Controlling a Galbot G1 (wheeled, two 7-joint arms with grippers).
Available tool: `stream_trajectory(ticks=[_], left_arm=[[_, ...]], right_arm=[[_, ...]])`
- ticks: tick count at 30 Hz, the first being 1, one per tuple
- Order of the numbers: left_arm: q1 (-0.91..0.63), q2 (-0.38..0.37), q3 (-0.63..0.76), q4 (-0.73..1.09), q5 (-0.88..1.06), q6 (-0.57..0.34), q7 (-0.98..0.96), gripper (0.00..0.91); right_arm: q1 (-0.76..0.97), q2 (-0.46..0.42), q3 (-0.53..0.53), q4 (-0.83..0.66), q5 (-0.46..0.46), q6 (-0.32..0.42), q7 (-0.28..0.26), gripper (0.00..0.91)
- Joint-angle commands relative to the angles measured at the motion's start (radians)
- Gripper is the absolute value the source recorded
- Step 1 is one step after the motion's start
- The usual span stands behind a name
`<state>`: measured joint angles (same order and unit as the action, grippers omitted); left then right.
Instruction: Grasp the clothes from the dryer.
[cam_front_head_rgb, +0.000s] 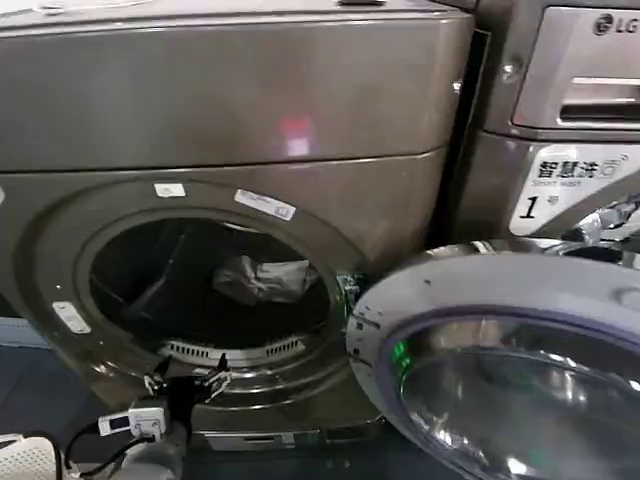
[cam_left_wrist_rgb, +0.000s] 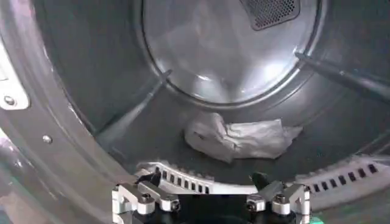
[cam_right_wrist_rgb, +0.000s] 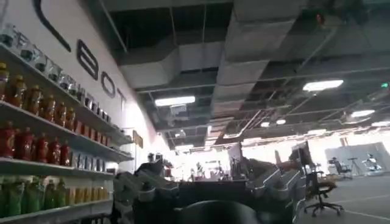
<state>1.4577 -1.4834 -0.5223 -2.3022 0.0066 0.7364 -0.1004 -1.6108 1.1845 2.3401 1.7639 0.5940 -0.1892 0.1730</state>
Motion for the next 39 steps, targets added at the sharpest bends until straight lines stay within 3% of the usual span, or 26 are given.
stream_trajectory(ticks=[1,8,16,22,39], left_arm=[[-0.005,0.001,-0.007,0.011,0.006,0.046,-0.001,0.907],[-0.138,0.003,-0.005,0.126,0.013,-0.054,0.017,0.907],[-0.368,-0.007,-0.003,0.374,0.050,-0.267,0.059,0.907],[-0.533,-0.014,-0.007,0.559,0.030,-0.346,0.087,0.907],[-0.938,-0.044,-0.046,1.106,0.060,-0.461,0.151,0.907]], right_arm=[[-0.001,-0.001,-0.001,-0.004,-0.014,0.006,0.008,0.907],[-0.005,-0.004,-0.001,-0.008,-0.013,0.020,0.005,0.907],[0.004,-0.004,-0.018,0.004,-0.013,0.023,0.005,0.907],[0.006,-0.005,-0.024,0.004,-0.013,0.025,0.004,0.907],[0.015,-0.002,-0.043,0.018,-0.012,0.029,0.003,0.907]])
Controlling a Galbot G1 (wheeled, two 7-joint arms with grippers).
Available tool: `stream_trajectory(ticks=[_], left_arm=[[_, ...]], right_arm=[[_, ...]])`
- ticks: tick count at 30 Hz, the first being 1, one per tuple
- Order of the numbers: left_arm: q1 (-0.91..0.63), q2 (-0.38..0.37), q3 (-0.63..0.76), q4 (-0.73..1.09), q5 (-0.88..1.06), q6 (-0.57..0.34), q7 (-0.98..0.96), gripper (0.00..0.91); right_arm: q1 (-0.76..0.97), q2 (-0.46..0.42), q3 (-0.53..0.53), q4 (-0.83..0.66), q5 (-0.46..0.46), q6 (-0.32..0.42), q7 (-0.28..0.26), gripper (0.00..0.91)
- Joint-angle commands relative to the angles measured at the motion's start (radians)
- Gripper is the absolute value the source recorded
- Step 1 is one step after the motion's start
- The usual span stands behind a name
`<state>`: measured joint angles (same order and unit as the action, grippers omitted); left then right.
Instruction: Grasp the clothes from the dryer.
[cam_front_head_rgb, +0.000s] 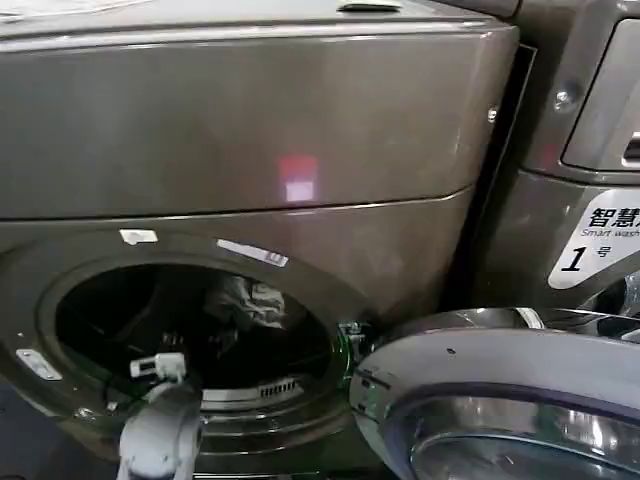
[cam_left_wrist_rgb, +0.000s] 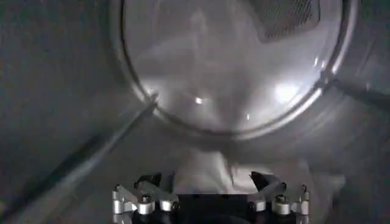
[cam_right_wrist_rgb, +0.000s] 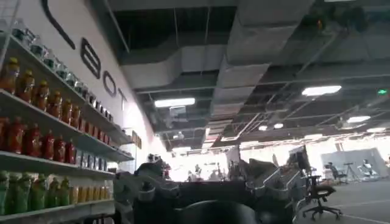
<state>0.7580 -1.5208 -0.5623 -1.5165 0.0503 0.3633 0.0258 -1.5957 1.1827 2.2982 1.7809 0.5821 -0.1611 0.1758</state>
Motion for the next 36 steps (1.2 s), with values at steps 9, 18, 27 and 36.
stream_trajectory(ticks=[9,18,27,36], left_arm=[[-0.331,-0.021,-0.021,0.470,0.286,-0.036,0.138,0.907],[-0.422,0.008,-0.024,0.560,1.040,-0.286,0.705,0.907],[-0.477,0.048,-0.056,0.628,1.224,-0.735,0.904,0.907],[-0.506,0.055,-0.063,0.632,1.209,-0.714,1.182,0.907]], right_arm=[[0.000,0.002,-0.008,-0.004,-0.001,0.005,0.000,0.907],[-0.002,0.005,-0.019,-0.014,-0.003,0.020,-0.001,0.907],[-0.008,0.008,-0.018,-0.006,-0.003,0.027,-0.005,0.907],[0.004,0.013,-0.035,0.006,-0.007,0.028,-0.006,0.907]])
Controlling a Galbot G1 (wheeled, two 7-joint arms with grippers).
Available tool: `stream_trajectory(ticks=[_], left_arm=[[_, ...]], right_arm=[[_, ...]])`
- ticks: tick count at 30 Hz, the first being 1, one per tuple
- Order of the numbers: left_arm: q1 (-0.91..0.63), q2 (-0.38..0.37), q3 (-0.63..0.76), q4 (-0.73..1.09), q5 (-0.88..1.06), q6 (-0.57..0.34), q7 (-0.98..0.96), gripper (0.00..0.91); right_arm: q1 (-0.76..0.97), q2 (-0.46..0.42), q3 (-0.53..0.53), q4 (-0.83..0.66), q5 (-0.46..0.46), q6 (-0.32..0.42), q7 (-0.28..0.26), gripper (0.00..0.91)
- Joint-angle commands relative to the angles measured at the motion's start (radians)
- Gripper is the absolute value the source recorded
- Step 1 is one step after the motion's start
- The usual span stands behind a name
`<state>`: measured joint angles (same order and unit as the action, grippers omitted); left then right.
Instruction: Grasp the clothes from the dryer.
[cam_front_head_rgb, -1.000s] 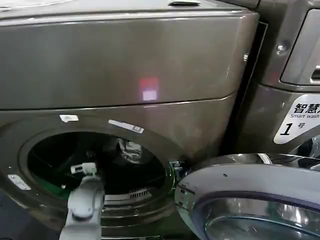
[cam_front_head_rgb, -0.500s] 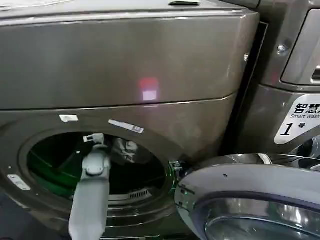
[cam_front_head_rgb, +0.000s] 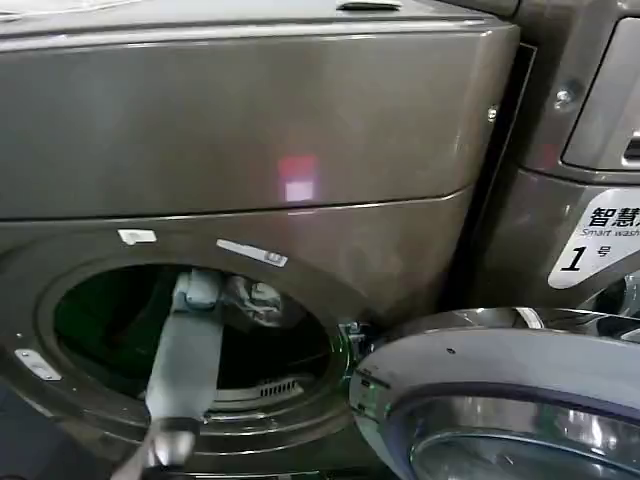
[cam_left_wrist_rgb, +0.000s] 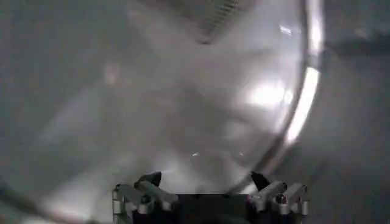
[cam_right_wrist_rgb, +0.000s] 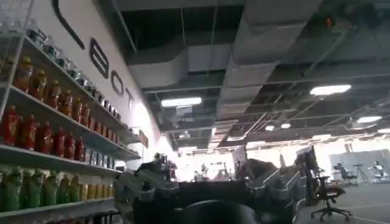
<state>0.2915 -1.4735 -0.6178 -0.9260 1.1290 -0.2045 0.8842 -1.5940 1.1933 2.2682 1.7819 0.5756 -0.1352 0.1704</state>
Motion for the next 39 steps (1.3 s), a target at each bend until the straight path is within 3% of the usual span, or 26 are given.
stream_trajectory(ticks=[1,10,14,24,39], left_arm=[[-0.048,0.007,-0.010,0.045,0.131,-0.141,0.361,0.907],[-0.088,0.024,-0.009,0.068,0.139,-0.167,0.463,0.907],[-0.095,0.029,-0.006,0.085,0.119,-0.122,0.462,0.907],[-0.152,0.028,-0.002,0.226,0.155,-0.092,0.312,0.907],[-0.168,0.025,0.001,0.382,0.154,-0.098,0.305,0.907]], right_arm=[[0.001,0.005,-0.005,0.006,0.000,0.003,0.000,0.907],[0.005,0.007,-0.015,-0.013,-0.017,0.019,-0.003,0.907],[0.011,0.007,-0.026,-0.015,-0.027,0.023,-0.003,0.907],[0.023,0.021,-0.052,-0.019,-0.044,0.038,-0.011,0.907],[0.036,0.041,-0.083,-0.022,-0.067,0.056,-0.010,0.907]])
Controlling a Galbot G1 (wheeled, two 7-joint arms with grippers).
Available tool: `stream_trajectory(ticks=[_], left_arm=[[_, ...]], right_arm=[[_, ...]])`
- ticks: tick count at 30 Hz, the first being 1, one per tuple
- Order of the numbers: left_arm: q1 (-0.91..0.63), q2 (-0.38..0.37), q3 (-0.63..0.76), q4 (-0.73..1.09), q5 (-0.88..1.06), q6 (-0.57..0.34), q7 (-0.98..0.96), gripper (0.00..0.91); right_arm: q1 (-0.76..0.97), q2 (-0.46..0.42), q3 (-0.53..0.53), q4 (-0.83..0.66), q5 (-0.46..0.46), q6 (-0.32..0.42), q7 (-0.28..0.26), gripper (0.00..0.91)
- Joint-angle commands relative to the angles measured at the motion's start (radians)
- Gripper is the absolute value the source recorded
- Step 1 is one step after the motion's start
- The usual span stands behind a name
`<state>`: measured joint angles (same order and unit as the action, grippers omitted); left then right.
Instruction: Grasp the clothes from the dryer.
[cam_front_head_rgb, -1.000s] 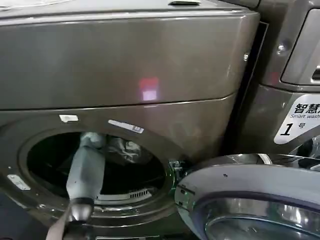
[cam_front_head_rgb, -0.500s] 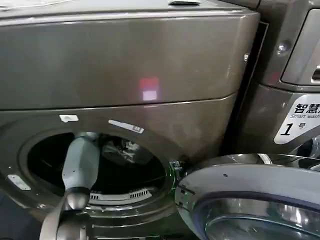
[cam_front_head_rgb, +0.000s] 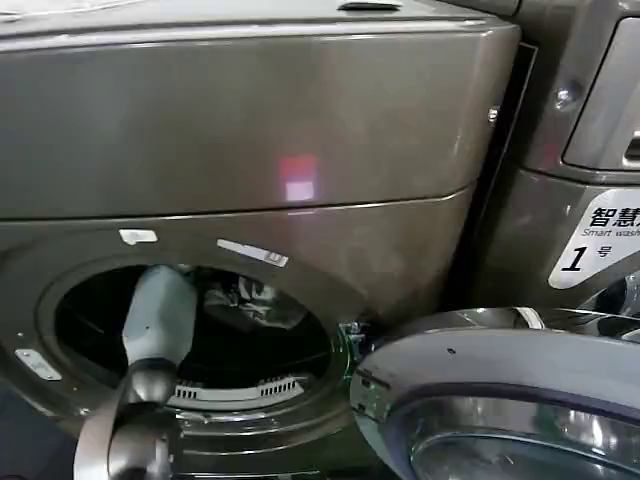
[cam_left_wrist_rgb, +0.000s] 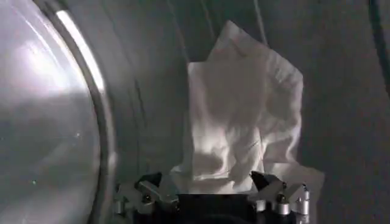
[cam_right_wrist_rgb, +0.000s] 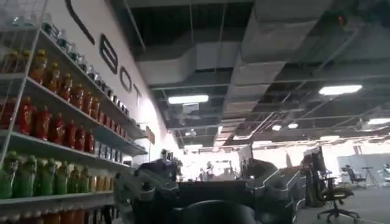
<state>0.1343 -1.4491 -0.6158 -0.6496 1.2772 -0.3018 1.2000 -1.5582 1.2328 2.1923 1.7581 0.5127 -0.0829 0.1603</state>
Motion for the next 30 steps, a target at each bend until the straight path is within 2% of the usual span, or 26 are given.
stream_trajectory(ticks=[1,17,18,19,21,22,30], left_arm=[[-0.011,0.000,-0.002,0.116,0.005,0.001,-0.011,0.907],[-0.001,0.005,-0.004,0.175,-0.044,-0.003,0.000,0.907],[0.001,0.006,-0.004,0.173,-0.056,-0.003,0.003,0.762],[0.002,0.006,-0.004,0.170,-0.065,-0.009,0.002,0.125],[0.009,0.006,-0.003,0.153,-0.072,-0.012,0.004,0.011],[0.013,0.007,-0.002,0.144,-0.081,-0.014,0.004,0.000],[0.031,0.016,0.001,0.098,-0.129,-0.009,0.018,0.000]], right_arm=[[0.000,0.002,-0.007,0.002,-0.004,0.004,0.000,0.907],[-0.007,0.003,-0.007,0.003,-0.003,0.007,0.000,0.907],[-0.007,0.003,-0.006,0.003,-0.003,0.007,0.000,0.907],[-0.009,0.005,-0.006,0.005,-0.003,0.007,0.000,0.907],[-0.009,0.006,-0.006,0.008,-0.002,0.007,0.000,0.907],[-0.010,0.006,-0.006,0.008,-0.002,0.007,0.000,0.907],[-0.009,0.006,-0.012,0.012,-0.001,0.006,0.000,0.907]])
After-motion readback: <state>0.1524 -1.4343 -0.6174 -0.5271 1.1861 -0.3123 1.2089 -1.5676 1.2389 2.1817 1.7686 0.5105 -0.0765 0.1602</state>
